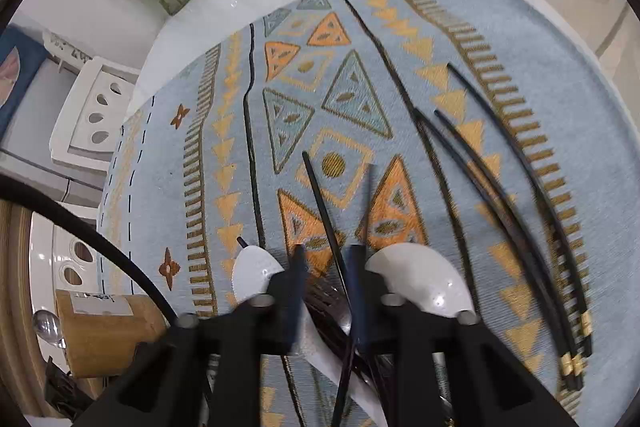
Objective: Organize utensils
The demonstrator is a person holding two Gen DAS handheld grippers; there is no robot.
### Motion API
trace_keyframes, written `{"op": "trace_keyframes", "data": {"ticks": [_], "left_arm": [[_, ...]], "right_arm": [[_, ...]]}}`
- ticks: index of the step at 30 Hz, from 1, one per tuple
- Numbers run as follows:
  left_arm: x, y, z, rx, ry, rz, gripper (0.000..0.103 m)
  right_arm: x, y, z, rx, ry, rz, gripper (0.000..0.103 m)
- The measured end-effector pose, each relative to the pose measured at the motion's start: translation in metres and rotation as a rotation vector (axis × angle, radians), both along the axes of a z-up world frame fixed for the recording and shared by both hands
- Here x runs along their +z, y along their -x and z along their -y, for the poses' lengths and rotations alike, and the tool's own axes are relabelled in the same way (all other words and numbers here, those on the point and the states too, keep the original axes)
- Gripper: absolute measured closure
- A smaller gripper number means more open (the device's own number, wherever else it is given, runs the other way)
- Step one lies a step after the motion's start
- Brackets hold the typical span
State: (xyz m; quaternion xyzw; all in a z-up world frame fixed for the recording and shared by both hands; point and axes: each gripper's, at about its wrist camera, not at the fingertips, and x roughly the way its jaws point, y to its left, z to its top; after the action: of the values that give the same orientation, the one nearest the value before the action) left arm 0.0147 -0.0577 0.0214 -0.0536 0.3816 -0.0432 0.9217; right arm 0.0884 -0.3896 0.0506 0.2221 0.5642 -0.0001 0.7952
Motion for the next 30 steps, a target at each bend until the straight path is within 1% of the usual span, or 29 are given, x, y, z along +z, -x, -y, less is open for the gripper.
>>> {"op": "trace_keyframes", "data": {"ticks": [1, 3, 6, 12, 15, 18, 21, 23, 24, 25, 27, 30], "left_arm": [[0.000, 0.000, 0.000, 0.000, 0.000, 0.000, 0.004], [0.000, 0.000, 0.000, 0.000, 0.000, 0.000, 0.004], [0.000, 0.000, -0.001, 0.000, 0.000, 0.000, 0.004], [0.000, 0.000, 0.000, 0.000, 0.000, -0.001, 0.004], [-0.001, 0.000, -0.001, 0.000, -0.001, -0.002, 0.004], [-0.001, 0.000, -0.001, 0.000, -0.001, -0.002, 0.004], [-0.001, 0.000, -0.001, 0.000, -0.002, -0.003, 0.004], [-0.002, 0.000, -0.002, 0.000, -0.003, -0.004, 0.004], [-0.002, 0.000, -0.002, 0.000, -0.003, -0.005, 0.004], [-0.003, 0.000, -0.003, 0.000, -0.003, -0.006, 0.004], [-0.003, 0.000, -0.002, 0.000, -0.004, -0.006, 0.004], [-0.003, -0.001, -0.002, 0.000, -0.003, -0.007, 0.004]], "right_arm": [[0.001, 0.000, 0.002, -0.004, 0.009, 0.009, 0.062], [0.001, 0.000, 0.004, -0.013, 0.044, 0.009, 0.062], [-0.001, 0.002, 0.009, -0.020, 0.031, 0.004, 0.062], [0.011, 0.011, 0.018, -0.024, 0.042, 0.041, 0.062], [0.012, 0.015, 0.025, -0.048, 0.052, 0.052, 0.062], [0.003, 0.019, 0.034, -0.095, 0.066, 0.024, 0.062], [-0.010, 0.017, 0.039, -0.109, 0.053, 0.000, 0.063], [-0.017, 0.014, 0.039, -0.105, 0.060, -0.003, 0.068], [-0.020, 0.012, 0.037, -0.098, 0.069, -0.005, 0.077], [-0.022, 0.011, 0.034, -0.090, 0.099, 0.005, 0.085], [-0.020, 0.010, 0.030, -0.070, 0.137, 0.034, 0.095], [-0.007, 0.016, 0.027, -0.057, 0.148, 0.089, 0.097]]}}
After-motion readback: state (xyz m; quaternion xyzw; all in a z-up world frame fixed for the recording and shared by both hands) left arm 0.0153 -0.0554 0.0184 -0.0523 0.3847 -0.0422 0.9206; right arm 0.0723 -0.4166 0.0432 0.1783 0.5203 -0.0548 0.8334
